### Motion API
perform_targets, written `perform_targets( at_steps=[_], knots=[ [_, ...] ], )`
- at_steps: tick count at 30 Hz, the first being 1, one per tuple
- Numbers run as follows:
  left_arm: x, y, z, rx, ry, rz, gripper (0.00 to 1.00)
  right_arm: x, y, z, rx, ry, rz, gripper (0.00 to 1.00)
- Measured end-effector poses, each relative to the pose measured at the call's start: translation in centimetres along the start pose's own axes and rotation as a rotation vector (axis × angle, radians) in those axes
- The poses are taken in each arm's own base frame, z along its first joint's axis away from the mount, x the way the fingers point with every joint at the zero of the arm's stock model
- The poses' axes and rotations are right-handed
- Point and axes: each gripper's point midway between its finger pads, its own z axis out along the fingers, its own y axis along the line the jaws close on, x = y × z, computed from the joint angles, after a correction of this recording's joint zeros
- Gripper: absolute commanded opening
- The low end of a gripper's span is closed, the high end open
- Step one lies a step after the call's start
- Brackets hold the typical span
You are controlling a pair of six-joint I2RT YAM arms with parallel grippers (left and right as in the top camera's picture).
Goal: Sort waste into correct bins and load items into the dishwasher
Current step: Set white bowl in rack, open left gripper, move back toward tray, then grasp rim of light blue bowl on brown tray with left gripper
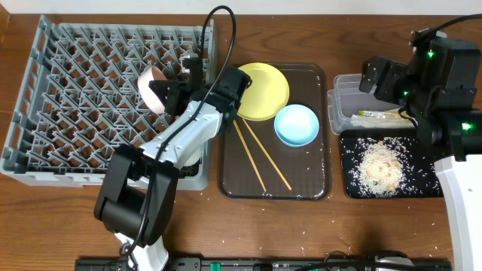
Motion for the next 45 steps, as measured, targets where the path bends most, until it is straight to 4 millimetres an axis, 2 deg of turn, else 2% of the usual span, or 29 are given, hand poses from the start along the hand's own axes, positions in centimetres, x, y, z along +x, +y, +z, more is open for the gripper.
perform_targets(
  at_steps=[8, 15, 19, 21, 24, 26, 31, 37, 41, 45],
  knots=[
    [0.0, -0.4, -0.5, 0.0, -0.013, 0.013, 0.07, 0.0, 0.0, 0.0, 0.0, 0.0, 0.0, 0.99],
    [0.1, -2.9, -3.2, 0.072, -0.059, 0.059, 0.07, 0.0, 0.0, 0.0, 0.0, 0.0, 0.0, 0.99],
    [0.0, -3.4, -4.4, 0.099, -0.081, 0.066, 0.08, 0.0, 0.0, 0.0, 0.0, 0.0, 0.0, 0.99],
    [0.1, -3.5, -4.5, 0.106, -0.08, 0.067, 0.13, 0.0, 0.0, 0.0, 0.0, 0.0, 0.0, 0.99],
    [0.4, -4.2, -4.5, 0.144, -0.062, 0.07, 0.34, 0.0, 0.0, 0.0, 0.0, 0.0, 0.0, 0.99],
    [0.8, -4.8, -4.6, 0.183, -0.044, 0.083, 0.41, 0.0, 0.0, 0.0, 0.0, 0.0, 0.0, 0.99],
    [1.8, -6.1, -5.1, 0.288, 0.003, 0.113, 0.54, 0.0, 0.0, 0.0, 0.0, 0.001, 0.0, 0.99],
    [3.2, -8.1, -6.9, 0.528, 0.109, 0.126, 0.64, 0.0, 0.0, 0.0, 0.0, 0.001, 0.0, 0.99],
    [1.8, -7.7, -9.4, 0.765, 0.163, 0.018, 0.67, 0.0, 0.0, 0.0, 0.0, 0.001, 0.0, 0.99],
    [-1.0, -6.3, -12.9, 1.0, 0.158, -0.121, 0.67, 0.0, 0.0, 0.0, 0.0, 0.001, 0.0, 0.99]
  ],
)
